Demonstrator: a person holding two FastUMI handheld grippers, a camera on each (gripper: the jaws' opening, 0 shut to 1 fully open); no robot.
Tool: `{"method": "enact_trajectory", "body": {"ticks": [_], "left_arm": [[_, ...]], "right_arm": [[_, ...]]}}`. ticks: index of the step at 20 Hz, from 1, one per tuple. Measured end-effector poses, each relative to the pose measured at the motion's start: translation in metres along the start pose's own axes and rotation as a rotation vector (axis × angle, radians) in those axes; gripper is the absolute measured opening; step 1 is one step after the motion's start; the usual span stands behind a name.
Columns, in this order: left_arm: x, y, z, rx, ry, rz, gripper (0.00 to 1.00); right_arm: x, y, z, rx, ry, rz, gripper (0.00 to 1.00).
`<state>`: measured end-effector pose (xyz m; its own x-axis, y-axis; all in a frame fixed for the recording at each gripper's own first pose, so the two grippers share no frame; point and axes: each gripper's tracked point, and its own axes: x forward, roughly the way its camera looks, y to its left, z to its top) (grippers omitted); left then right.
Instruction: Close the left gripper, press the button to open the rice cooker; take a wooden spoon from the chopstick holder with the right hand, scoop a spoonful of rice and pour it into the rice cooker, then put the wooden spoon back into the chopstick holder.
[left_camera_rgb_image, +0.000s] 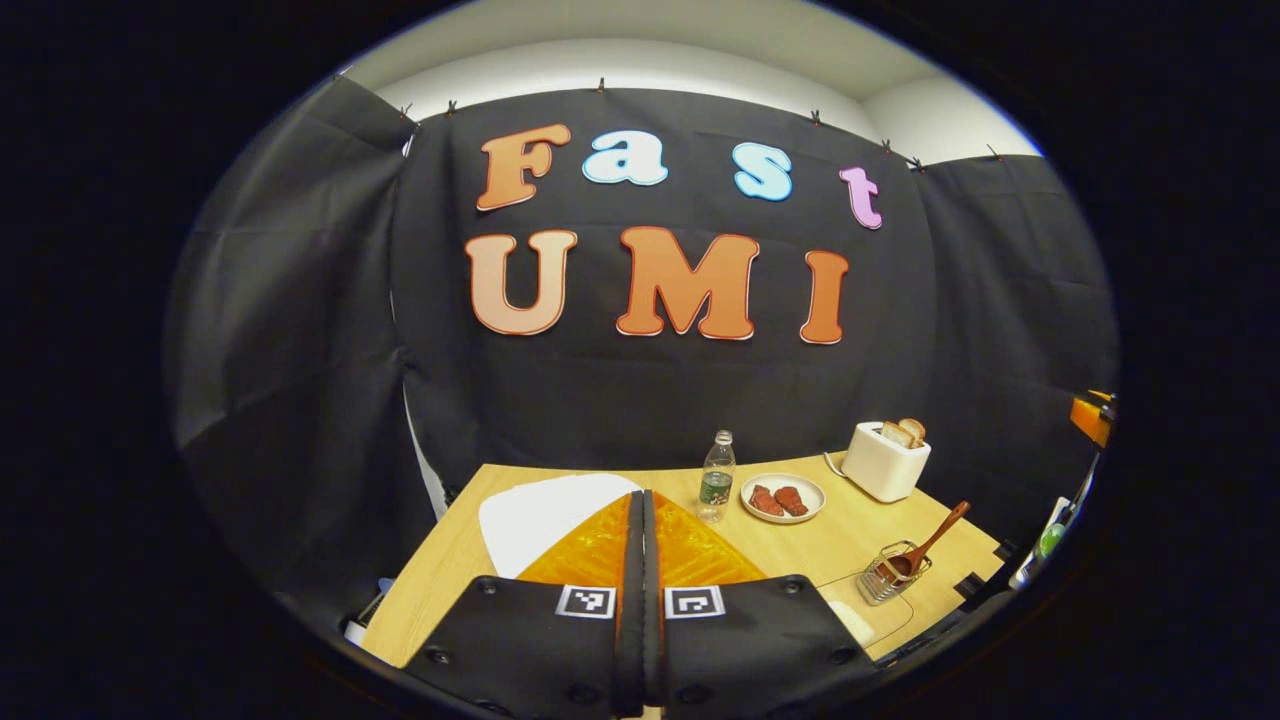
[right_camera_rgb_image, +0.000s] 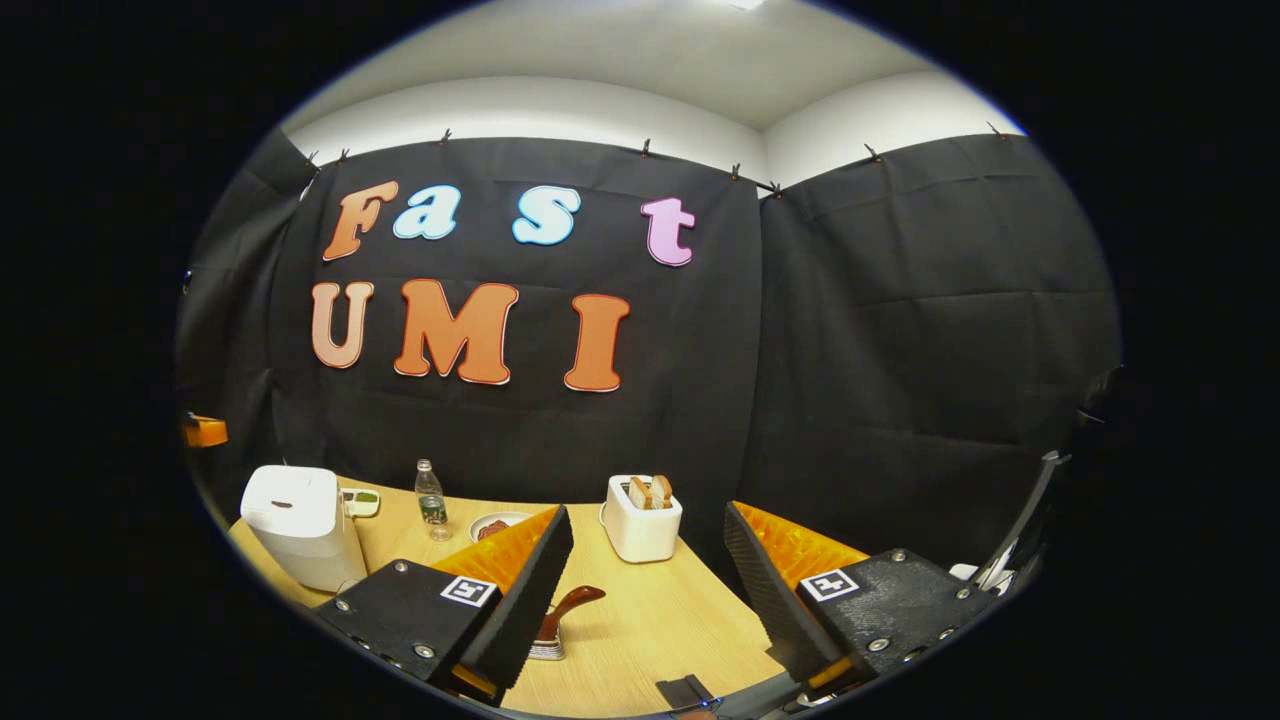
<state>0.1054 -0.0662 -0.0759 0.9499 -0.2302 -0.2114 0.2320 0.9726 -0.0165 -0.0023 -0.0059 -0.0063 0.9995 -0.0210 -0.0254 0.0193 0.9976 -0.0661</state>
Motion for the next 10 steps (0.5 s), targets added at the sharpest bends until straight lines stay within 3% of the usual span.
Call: {"method": "enact_trajectory", "body": {"ticks": [10], "left_arm": [[0.078,0.017,-0.086,0.011,0.200,0.009,0.04]], "right_arm": [[0.001,-0.031,-0.020,0.003,0.051,-0.080,0.95]]}}
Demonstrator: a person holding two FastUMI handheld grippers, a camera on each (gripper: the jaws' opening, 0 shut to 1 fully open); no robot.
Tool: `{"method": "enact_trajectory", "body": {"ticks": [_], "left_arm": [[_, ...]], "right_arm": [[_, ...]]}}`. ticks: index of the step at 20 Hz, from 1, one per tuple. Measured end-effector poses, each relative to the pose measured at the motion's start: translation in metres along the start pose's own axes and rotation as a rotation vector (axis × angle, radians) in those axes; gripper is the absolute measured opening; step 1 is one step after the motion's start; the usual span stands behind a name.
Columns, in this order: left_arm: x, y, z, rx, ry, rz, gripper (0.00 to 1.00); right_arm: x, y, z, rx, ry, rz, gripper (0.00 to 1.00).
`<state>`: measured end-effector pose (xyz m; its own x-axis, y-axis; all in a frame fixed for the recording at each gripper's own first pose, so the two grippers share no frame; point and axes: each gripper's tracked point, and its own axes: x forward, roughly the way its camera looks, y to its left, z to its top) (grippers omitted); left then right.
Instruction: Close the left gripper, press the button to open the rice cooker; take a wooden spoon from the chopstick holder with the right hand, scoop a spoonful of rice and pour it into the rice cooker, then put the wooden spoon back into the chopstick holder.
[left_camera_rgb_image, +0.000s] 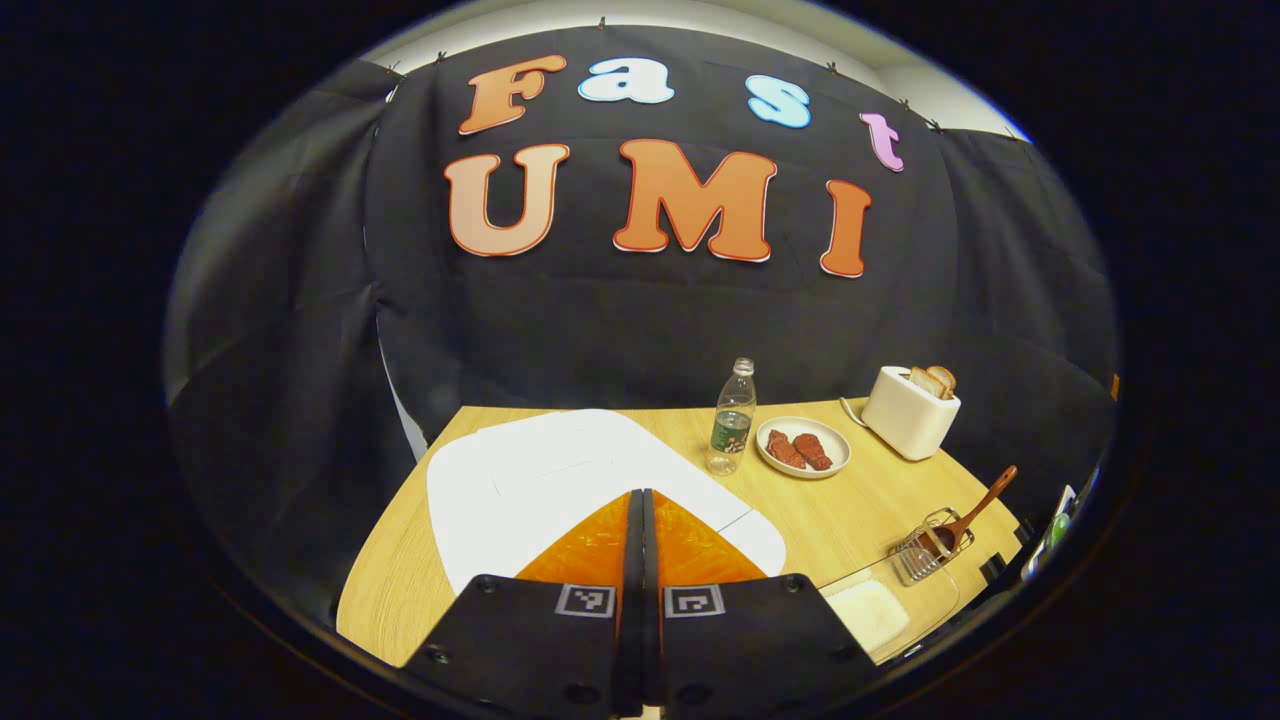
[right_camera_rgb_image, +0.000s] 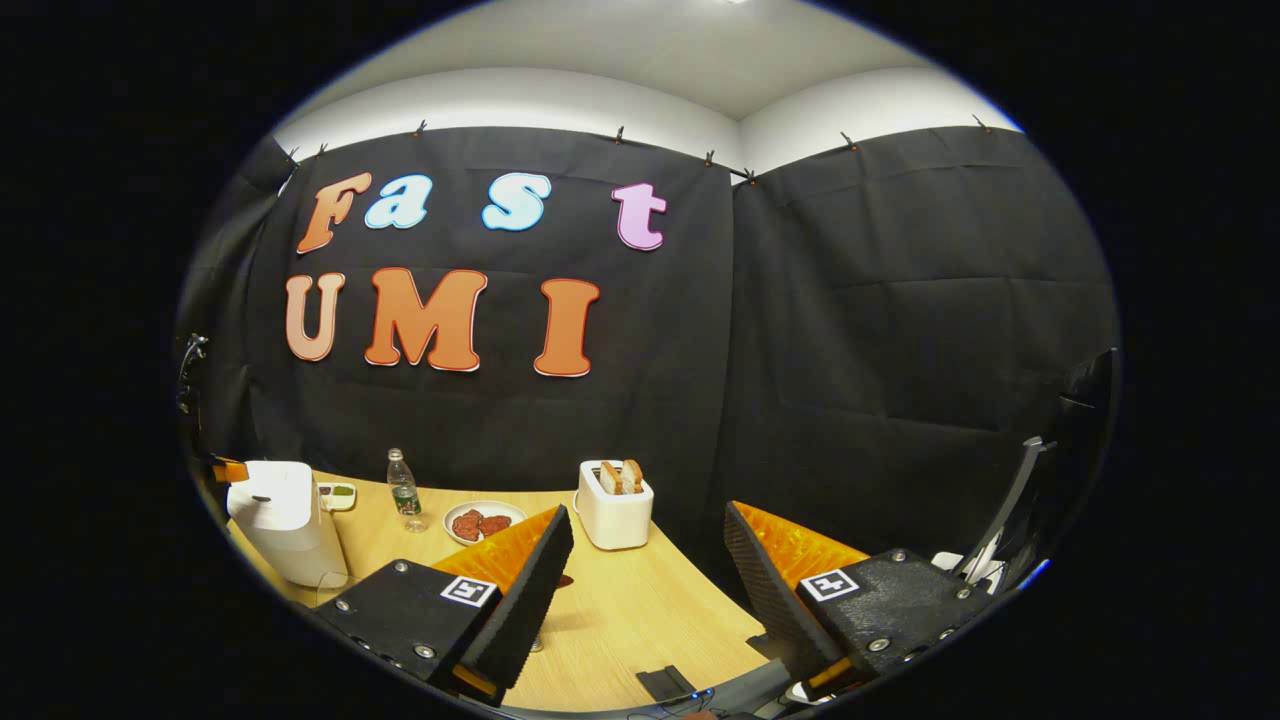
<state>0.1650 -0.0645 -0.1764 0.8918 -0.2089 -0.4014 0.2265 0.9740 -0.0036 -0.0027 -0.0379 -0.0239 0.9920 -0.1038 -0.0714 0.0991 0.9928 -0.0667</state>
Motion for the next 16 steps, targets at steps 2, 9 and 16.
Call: {"method": "enact_trajectory", "body": {"ticks": [2,9,16], "left_arm": [[0.010,0.004,-0.011,-0.024,0.033,0.002,0.04],[0.025,0.016,-0.029,-0.053,0.083,0.022,0.04],[0.025,0.016,-0.035,-0.070,0.083,0.010,0.05]], "right_arm": [[0.000,-0.006,-0.005,0.001,0.013,-0.019,0.95],[0.003,0.003,-0.014,0.006,0.037,-0.001,0.95],[0.004,0.012,-0.020,-0.008,0.045,0.009,0.95]]}}
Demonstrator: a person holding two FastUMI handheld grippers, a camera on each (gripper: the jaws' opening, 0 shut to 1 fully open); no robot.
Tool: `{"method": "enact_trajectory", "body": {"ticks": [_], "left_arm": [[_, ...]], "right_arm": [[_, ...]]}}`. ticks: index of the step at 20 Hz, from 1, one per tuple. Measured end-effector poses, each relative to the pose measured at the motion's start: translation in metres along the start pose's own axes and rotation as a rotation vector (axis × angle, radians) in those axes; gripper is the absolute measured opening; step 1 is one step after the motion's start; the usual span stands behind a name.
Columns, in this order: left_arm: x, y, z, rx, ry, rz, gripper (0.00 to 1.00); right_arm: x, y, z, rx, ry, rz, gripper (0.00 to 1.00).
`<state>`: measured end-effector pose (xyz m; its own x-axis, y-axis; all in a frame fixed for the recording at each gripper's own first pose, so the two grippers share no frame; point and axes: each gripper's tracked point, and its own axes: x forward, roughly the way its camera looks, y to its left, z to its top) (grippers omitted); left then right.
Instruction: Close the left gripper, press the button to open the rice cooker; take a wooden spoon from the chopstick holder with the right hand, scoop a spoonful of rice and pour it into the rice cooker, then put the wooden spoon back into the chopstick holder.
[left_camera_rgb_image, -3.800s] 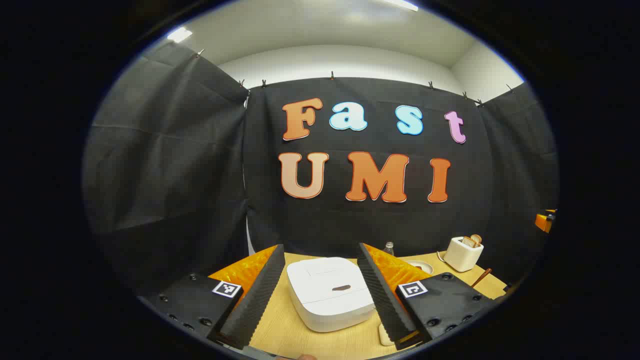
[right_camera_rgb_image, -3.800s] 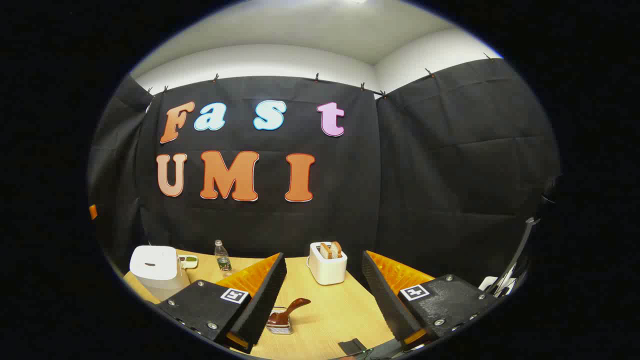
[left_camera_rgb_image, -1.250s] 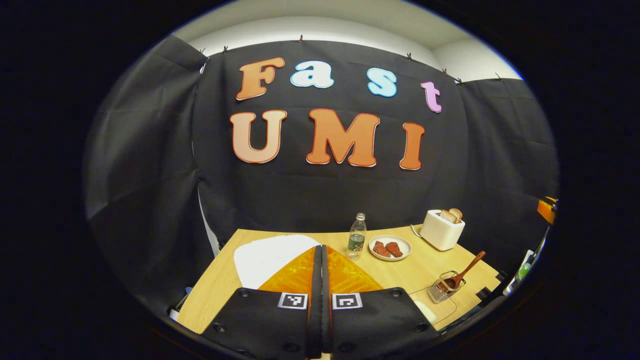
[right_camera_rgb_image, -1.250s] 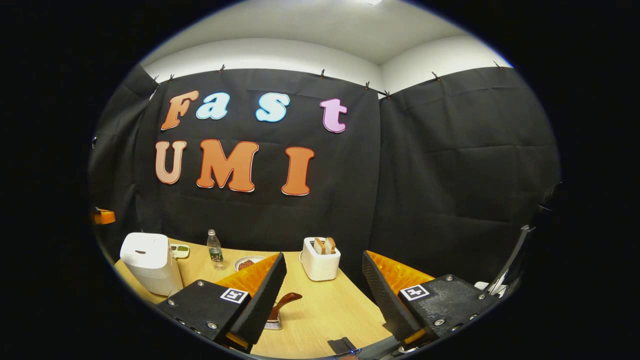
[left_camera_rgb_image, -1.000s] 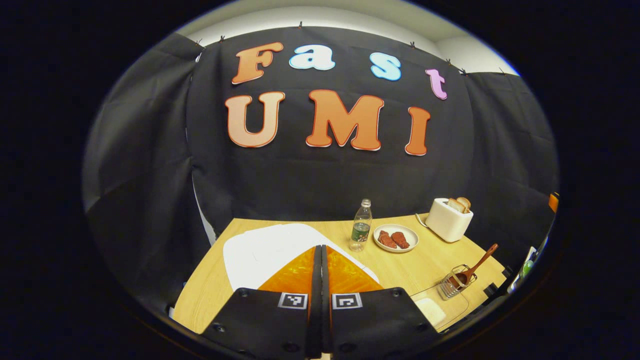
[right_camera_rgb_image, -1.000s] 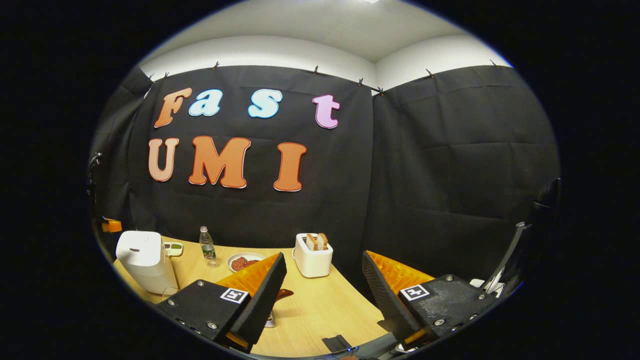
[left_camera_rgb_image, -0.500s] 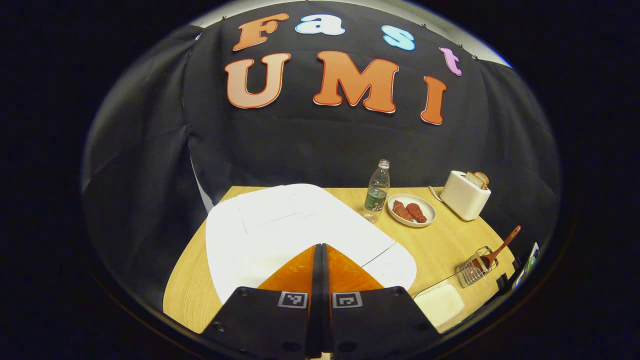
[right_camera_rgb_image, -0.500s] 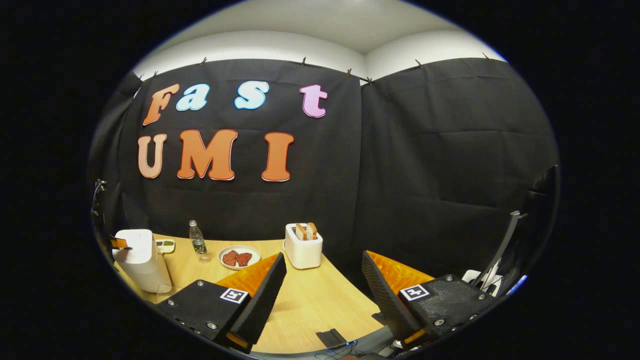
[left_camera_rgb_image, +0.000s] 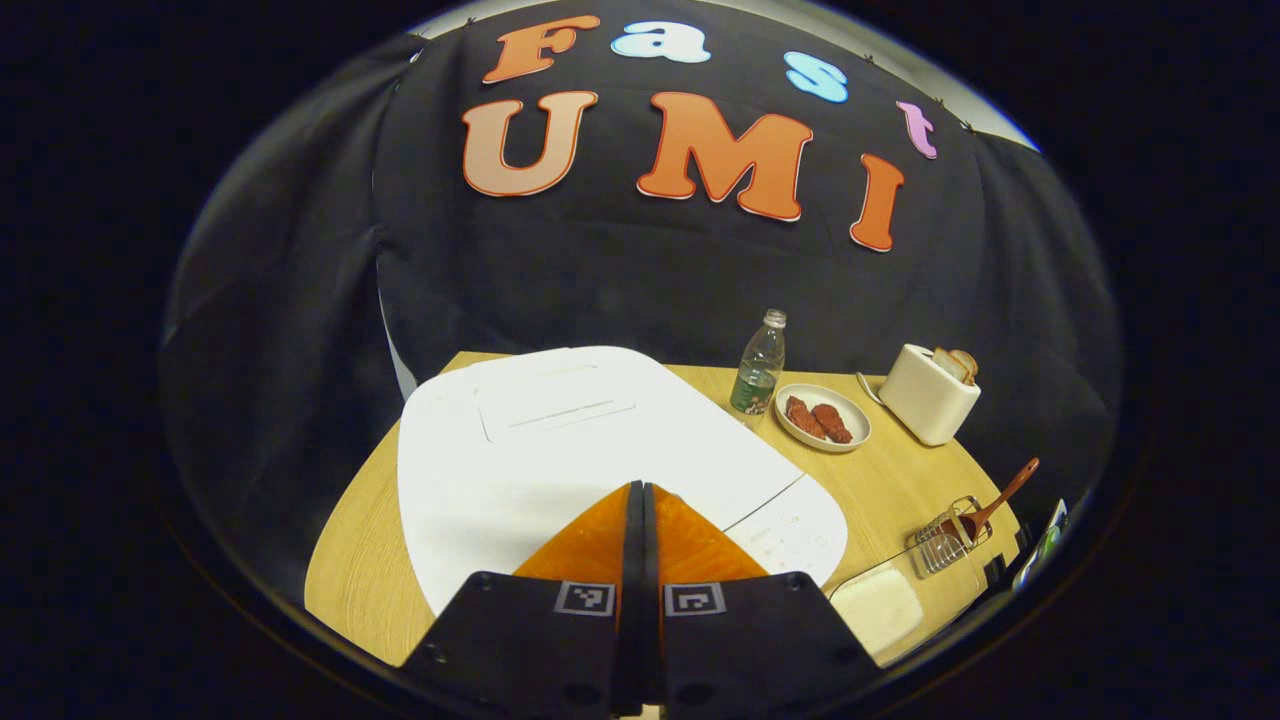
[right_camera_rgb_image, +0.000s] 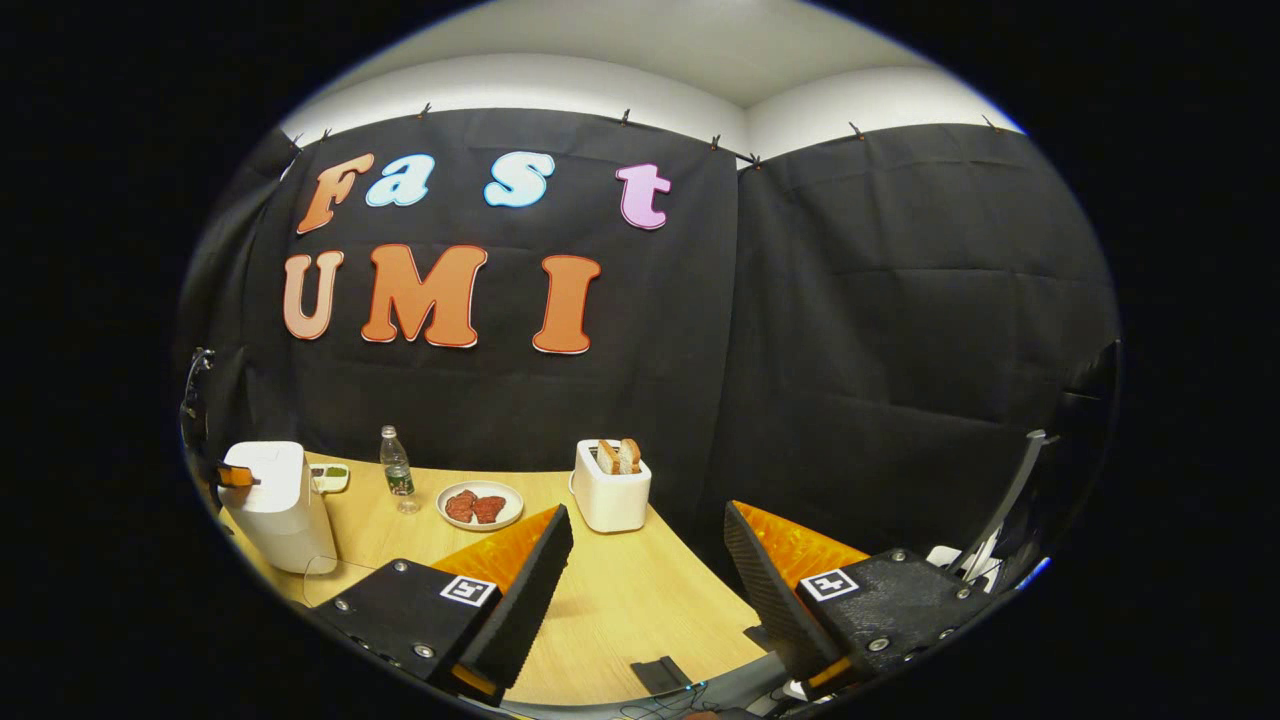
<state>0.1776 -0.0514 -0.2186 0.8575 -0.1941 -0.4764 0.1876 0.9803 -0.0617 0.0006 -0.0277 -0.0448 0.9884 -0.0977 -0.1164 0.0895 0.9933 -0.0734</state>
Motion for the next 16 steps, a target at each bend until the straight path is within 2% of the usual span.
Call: {"method": "enact_trajectory", "body": {"ticks": [3,9,16], "left_arm": [[-0.006,-0.001,0.010,0.010,-0.003,0.017,0.05],[-0.052,0.004,0.086,0.030,-0.203,0.075,0.04],[-0.131,-0.002,0.144,0.032,-0.360,0.064,0.04]], "right_arm": [[-0.001,0.001,-0.004,0.004,0.007,0.006,0.95],[-0.006,-0.003,-0.001,0.039,-0.004,0.005,0.95],[-0.004,0.008,-0.009,0.062,0.000,0.033,0.95]]}}
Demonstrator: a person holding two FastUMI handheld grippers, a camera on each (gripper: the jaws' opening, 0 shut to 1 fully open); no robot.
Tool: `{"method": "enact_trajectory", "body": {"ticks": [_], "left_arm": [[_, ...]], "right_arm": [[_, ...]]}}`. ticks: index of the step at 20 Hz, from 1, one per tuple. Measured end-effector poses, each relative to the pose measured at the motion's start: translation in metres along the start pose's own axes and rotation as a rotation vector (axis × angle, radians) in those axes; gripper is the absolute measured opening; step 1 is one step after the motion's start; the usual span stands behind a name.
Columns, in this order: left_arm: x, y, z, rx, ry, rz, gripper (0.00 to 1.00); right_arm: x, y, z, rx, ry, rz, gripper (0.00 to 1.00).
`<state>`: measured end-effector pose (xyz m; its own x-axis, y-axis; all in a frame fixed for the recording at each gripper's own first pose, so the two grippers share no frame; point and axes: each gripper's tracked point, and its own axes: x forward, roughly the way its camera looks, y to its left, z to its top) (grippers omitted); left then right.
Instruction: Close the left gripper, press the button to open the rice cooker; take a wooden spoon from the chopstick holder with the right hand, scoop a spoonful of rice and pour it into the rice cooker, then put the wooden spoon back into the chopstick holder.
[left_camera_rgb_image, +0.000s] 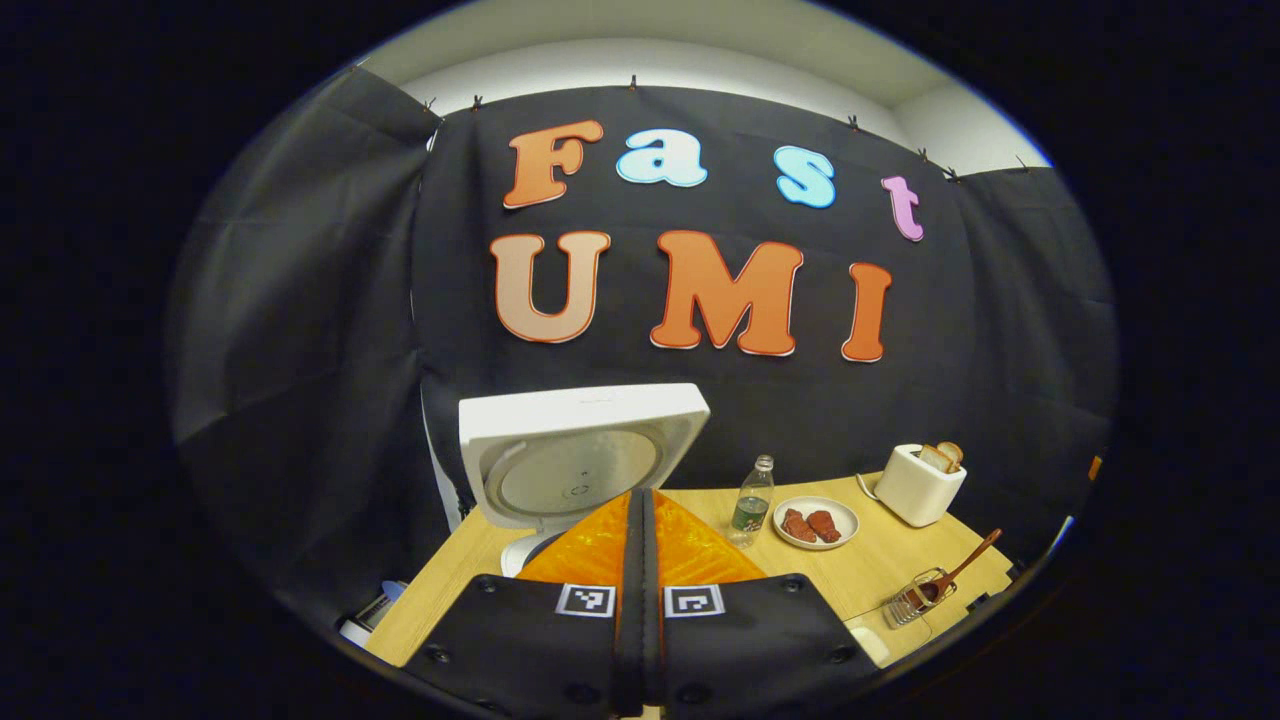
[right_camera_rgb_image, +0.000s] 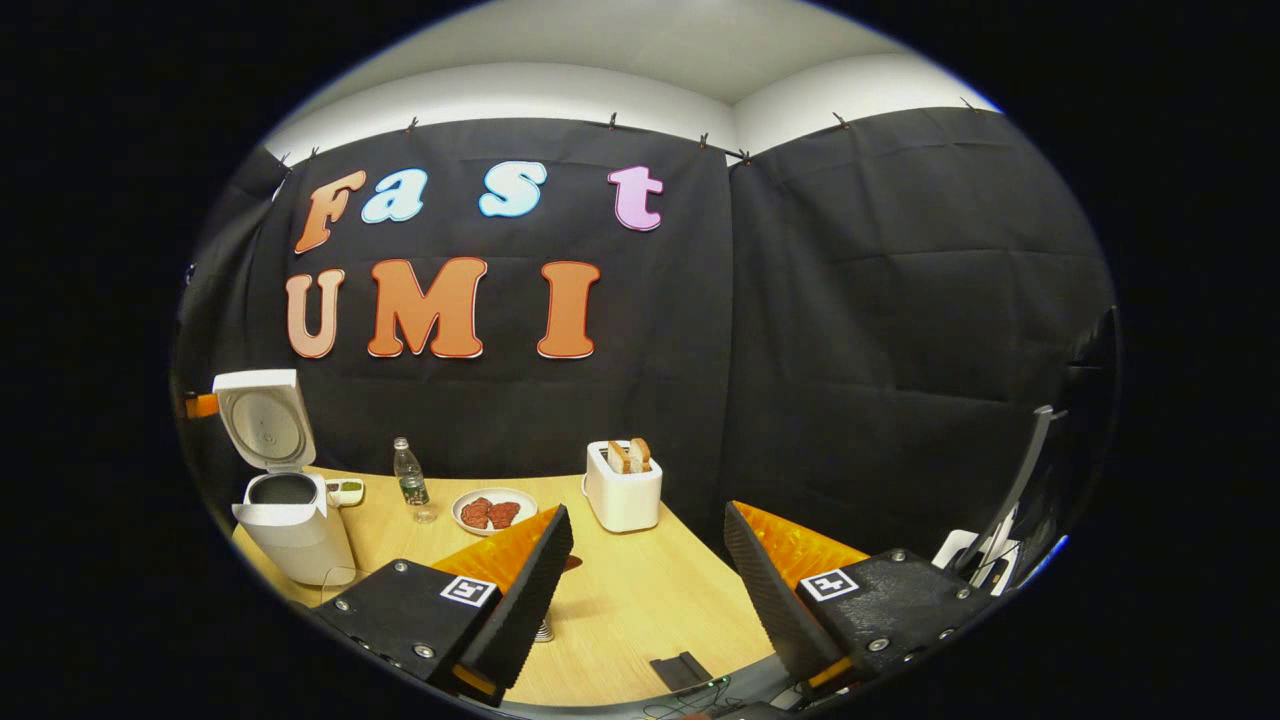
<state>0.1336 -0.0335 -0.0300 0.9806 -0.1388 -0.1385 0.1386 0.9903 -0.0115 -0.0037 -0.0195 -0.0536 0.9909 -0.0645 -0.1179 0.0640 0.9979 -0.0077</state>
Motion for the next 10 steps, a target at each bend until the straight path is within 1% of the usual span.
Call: {"method": "enact_trajectory", "body": {"ticks": [3,6,7,10], "left_arm": [[-0.025,0.006,0.016,0.001,-0.029,0.020,0.05],[-0.045,0.007,0.023,-0.014,-0.044,0.012,0.05],[-0.048,0.013,0.023,-0.012,-0.043,0.024,0.07],[-0.060,0.026,0.028,-0.004,-0.062,0.064,0.05]], "right_arm": [[0.011,0.018,-0.009,0.028,0.014,0.046,0.95],[0.031,0.031,-0.022,0.062,0.019,0.085,0.95],[0.040,0.034,-0.027,0.080,0.029,0.094,0.95],[0.068,0.041,-0.049,0.137,0.068,0.114,0.95]]}}
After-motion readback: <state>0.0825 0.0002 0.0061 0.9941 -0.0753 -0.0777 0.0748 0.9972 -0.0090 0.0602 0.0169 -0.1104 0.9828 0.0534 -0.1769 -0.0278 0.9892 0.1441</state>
